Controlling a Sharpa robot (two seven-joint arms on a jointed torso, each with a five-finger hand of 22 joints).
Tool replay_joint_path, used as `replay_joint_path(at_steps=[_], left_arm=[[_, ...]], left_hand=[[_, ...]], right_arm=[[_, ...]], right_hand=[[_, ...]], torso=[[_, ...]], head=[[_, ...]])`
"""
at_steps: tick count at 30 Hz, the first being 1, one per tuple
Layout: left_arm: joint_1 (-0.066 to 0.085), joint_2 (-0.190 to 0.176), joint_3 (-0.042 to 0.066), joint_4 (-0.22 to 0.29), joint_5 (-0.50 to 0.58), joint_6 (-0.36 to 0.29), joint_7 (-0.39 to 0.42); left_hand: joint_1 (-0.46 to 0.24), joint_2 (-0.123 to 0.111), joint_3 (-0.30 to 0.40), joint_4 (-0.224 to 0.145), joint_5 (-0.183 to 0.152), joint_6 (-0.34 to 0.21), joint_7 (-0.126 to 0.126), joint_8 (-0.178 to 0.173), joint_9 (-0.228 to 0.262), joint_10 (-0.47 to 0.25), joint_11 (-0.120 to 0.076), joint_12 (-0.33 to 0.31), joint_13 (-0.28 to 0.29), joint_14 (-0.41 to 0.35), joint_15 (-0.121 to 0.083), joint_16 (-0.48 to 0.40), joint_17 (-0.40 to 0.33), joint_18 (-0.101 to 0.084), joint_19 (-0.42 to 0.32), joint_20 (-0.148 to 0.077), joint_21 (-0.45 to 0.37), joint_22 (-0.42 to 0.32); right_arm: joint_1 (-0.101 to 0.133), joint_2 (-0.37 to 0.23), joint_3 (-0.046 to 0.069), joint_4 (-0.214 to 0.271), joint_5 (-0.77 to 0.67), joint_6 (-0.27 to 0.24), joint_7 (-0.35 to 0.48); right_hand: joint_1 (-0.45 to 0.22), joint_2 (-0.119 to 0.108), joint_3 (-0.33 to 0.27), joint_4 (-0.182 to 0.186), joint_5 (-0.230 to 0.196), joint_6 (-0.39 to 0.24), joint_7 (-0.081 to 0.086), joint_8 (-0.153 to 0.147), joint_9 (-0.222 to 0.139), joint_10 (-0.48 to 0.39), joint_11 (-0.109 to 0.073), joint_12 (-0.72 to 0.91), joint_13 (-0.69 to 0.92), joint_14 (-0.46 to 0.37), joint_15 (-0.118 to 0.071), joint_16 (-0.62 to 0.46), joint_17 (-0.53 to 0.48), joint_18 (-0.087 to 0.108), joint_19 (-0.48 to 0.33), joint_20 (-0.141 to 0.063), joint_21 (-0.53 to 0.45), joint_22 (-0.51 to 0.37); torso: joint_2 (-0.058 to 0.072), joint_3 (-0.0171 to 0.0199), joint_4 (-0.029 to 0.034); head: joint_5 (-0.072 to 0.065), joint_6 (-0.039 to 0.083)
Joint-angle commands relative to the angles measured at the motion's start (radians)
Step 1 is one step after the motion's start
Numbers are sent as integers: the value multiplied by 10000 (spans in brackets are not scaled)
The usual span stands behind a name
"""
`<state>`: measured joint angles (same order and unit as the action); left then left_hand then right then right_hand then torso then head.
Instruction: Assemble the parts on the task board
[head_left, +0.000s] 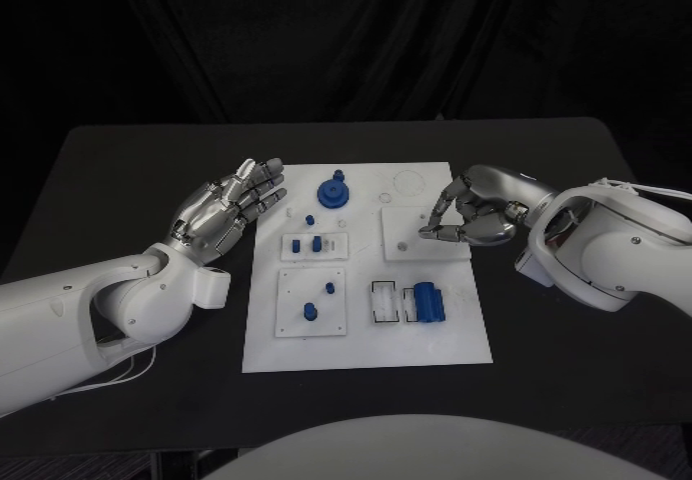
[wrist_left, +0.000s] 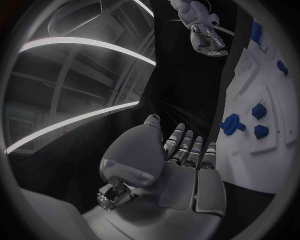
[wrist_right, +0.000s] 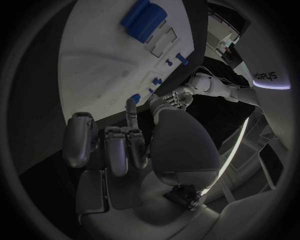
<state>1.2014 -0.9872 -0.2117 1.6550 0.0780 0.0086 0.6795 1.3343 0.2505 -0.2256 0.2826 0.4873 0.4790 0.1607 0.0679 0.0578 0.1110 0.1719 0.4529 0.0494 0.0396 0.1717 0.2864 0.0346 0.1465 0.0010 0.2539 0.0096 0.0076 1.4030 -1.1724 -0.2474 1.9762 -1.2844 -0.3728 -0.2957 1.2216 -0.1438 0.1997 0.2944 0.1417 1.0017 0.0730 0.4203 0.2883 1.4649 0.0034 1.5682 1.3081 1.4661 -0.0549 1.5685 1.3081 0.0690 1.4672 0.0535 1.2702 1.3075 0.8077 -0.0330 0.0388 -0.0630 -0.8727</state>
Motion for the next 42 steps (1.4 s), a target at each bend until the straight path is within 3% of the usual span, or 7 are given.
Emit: replay_joint_path(at_steps=[1, 3, 8, 11, 19, 28, 42], left_arm=[[-16, -20, 7, 23, 43, 12, 925], [-17, -27, 7, 15, 43, 26, 909], [-17, -13, 7, 0, 43, 65, 878], [-17, 7, 7, -14, 44, 85, 859], [-18, 5, 7, -23, 44, 100, 824], [-18, -2, 6, -47, 44, 120, 774], [-19, 47, 6, -97, 44, 193, 626]], left_hand=[[96, 13, 39, -7, 55, 76, 350, 37, 11, 63, 30, 39, 12, 5, 77, 46, 10, 57, 19, 85, -30, -10], [107, 19, 46, -6, 60, 74, 358, 39, 10, 69, 39, 53, 12, 8, 82, 58, 12, 67, 19, 100, -30, -9], [140, 31, 64, -1, 68, 122, 390, 55, 15, 88, 77, 105, 15, 13, 101, 71, 13, 100, 19, 148, -28, -7], [151, 32, 68, -1, 68, 134, 400, 61, 16, 99, 88, 127, 17, 16, 106, 84, 14, 109, 20, 162, -26, -6], [175, 34, 79, 0, 75, 176, 422, 77, 21, 130, 117, 190, 24, 19, 117, 96, 15, 133, 21, 194, -24, -4], [212, 34, 96, -7, 83, 201, 446, 93, 23, 142, 143, 204, 22, 27, 146, 121, 17, 166, 23, 259, -21, -1], [354, 12, 166, -84, 148, 238, 484, 124, 25, 145, 186, 225, 19, 48, 187, 198, 26, 224, 26, 344, -18, 2]], right_arm=[[-146, -74, -5, 161, -636, 228, -1372], [-222, -126, -6, 257, -733, 316, -1548], [-349, -246, -7, 524, -876, 600, -1927], [-419, -291, -7, 668, -1038, 889, -2240], [-751, -386, -8, 1010, -1364, 1511, -2944], [-954, -434, -9, 1274, -1519, 1660, -3090], [-1308, -204, -9, 1369, -1539, 2017, -3433]], right_hand=[[-292, -130, 170, 10, -17, -31, -129, 383, 303, 1059, -107, 26, 2627, 1047, -124, 23, 2627, -173, 233, -108, 508, 1966], [-845, -105, 190, 22, 49, 273, -277, 784, 583, 1059, -226, 26, 2627, 1047, -207, 23, 2627, -262, 391, -169, 1001, 2085], [-1326, -98, 293, 25, -5, 472, -491, 1333, 1079, 1059, -416, 26, 2627, 1047, -369, 23, 2627, -307, 455, -315, 1284, 2142], [-1792, -281, 182, 35, -282, 517, -596, 1643, 1428, 1059, -530, 26, 2627, 1047, -473, 23, 2627, -338, 495, -419, 1460, 2180], [-2476, -630, -75, 41, -828, 132, -576, 1861, 1907, 1059, -525, 26, 2627, 1047, -489, 23, 2627, -258, 329, -459, 1144, 2067], [-2421, -613, -43, 34, -850, 60, -580, 1936, 2039, 1059, -529, 26, 2627, 1047, -492, 23, 2627, -263, 328, -459, 1170, 2073], [-2676, -650, -105, 45, -881, 128, -634, 2114, 2280, 1059, -574, 26, 2627, 1047, -527, 23, 2627, -267, 333, -483, 1214, 2081]], torso=[[-3, -11, -1], [-1, -11, 6], [-2, -4, -1], [-2, -6, -5], [1, -9, -19], [-8, -12, 11], [-14, -15, -1]], head=[[-142, 1], [-196, 1], [-322, 1], [-358, 1], [-347, 1], [-404, 1], [-439, 1]])
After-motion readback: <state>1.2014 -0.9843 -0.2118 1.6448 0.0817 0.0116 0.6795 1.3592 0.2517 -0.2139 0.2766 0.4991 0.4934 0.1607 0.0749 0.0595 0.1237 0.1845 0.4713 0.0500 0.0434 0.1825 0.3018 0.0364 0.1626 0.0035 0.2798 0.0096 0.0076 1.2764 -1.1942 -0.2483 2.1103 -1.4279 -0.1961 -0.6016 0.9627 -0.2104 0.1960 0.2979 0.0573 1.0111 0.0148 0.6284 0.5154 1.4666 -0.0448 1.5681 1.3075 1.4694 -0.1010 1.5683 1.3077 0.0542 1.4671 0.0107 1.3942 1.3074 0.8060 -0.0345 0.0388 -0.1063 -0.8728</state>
